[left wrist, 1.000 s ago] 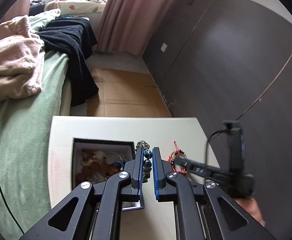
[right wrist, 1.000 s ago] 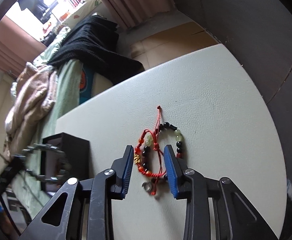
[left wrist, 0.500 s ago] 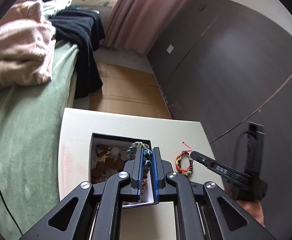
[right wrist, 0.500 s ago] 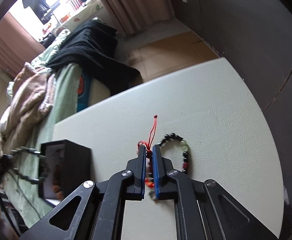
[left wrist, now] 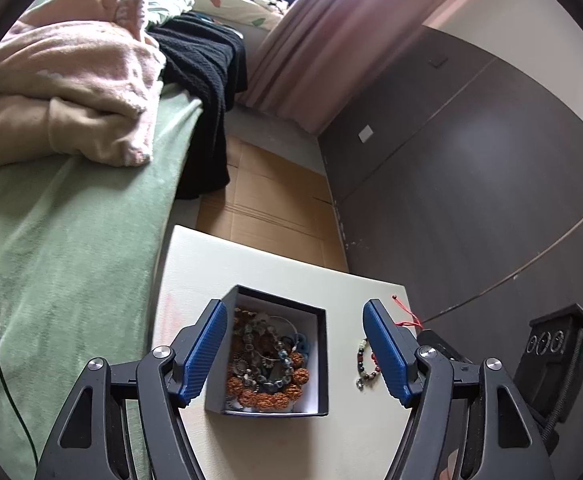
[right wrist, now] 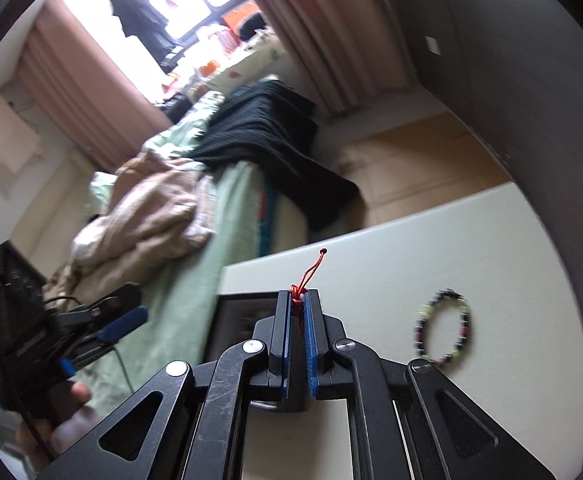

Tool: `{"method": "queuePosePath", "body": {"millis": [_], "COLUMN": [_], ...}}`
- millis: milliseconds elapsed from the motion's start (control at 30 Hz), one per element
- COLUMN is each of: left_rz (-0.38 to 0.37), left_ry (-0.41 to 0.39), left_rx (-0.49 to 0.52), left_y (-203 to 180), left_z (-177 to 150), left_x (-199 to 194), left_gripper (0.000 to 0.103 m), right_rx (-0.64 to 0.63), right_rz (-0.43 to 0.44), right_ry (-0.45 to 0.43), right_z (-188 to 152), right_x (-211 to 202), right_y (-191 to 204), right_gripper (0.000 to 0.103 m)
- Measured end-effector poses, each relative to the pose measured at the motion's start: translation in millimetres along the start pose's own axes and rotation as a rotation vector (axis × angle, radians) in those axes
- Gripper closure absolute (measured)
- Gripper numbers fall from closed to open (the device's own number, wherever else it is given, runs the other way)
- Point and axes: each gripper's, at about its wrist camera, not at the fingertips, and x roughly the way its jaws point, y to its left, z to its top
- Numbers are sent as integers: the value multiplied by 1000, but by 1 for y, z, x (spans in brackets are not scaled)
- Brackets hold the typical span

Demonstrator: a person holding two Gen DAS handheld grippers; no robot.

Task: Organize jewelry
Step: 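Carry the red-string bracelet into the box with the right tool while the left tool drops a bead strand in, then move the left tool to the small silver ring and grasp it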

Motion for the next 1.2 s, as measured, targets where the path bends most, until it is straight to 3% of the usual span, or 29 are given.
{"method": "queuePosePath", "body": {"millis": [267,300,400,433,700,867,967,1200], "left_rz": [17,18,24,24,31,49,47,67], "left_ry": [-8,-9,-8,-10,3,33,52,113], "left_rx": [-15,-15,-10,-8,48,140,181,291], "left_y": [2,1,-3,-6,-36,-67,-83,-113], "left_z": [3,3,4,3,-6,-19,-27,-50], "left_x": [-9,-10,-10,-10,0,17,28,59], "left_gripper": [32,32,32,32,32,32,32,32], "right_rx": [-9,-11,-14,-20,44,106,143,205], "right_rz": [145,138,98,77,-1,-24,-43,-103], "right_ry": [30,55,53,30,9,-11,-29,-15], "right_z": [-4,-5,-8,-9,-4,1,3,4], "right_x": [22,27,26,21,-9,-32,-44,-60], "right_y": [35,38,34,32,-9,-39,-55,-88], "right_gripper": [94,90,51,50,49,48,41,41]}}
